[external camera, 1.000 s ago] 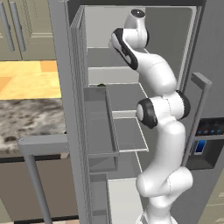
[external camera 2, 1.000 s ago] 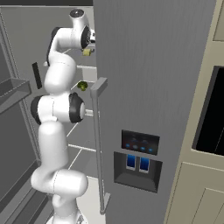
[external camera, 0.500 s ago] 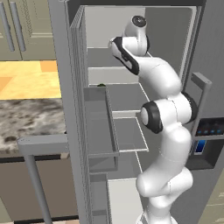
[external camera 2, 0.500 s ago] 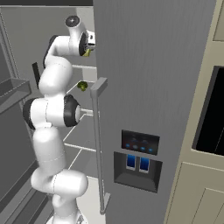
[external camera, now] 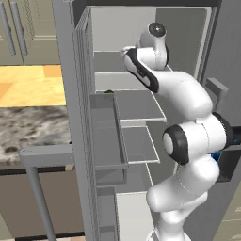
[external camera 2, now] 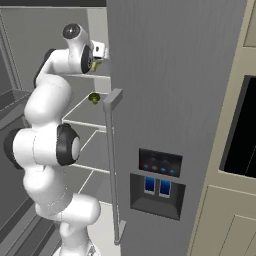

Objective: Retrieve the butter from the fridge and place it on a plate on the dining table. Then retrieve the butter knife by the fridge and place it near the plate.

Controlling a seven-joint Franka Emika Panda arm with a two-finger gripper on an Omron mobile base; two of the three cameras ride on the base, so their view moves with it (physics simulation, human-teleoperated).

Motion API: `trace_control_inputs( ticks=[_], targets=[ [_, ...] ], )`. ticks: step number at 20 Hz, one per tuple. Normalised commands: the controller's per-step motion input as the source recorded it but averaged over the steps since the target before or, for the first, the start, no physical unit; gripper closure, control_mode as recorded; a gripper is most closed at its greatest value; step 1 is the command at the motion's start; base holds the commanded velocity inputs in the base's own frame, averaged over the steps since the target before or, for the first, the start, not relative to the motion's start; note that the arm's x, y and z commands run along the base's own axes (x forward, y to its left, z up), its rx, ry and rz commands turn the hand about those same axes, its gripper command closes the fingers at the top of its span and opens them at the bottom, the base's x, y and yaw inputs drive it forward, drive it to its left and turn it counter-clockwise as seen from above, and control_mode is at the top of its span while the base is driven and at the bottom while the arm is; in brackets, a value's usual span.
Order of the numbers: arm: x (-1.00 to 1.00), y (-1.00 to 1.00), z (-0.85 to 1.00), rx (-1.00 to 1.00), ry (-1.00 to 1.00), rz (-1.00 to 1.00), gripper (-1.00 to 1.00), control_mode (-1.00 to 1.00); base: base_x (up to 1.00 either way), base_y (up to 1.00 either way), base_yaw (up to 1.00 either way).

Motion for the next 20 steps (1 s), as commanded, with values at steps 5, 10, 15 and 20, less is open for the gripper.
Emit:
trace_control_inputs(
  ticks=[5, 10, 15, 20],
  targets=[
    [-1.0, -0.1, 0.0, 0.0, 0.03, 0.0, 1.0, -1.0, 0.0, 0.0, 0.0],
    [-1.0, -0.2, 0.0, 0.0, 0.11, 0.0, 1.0, -1.0, 0.0, 0.0, 0.0],
    [-0.82, -0.04, -0.03, -0.09, 0.39, 0.0, 1.0, -1.0, 0.0, 0.0, 0.0],
    [-0.69, -0.12, -0.37, -0.13, 0.4, 0.0, 1.0, -1.0, 0.0, 0.0, 0.0]
  ],
)
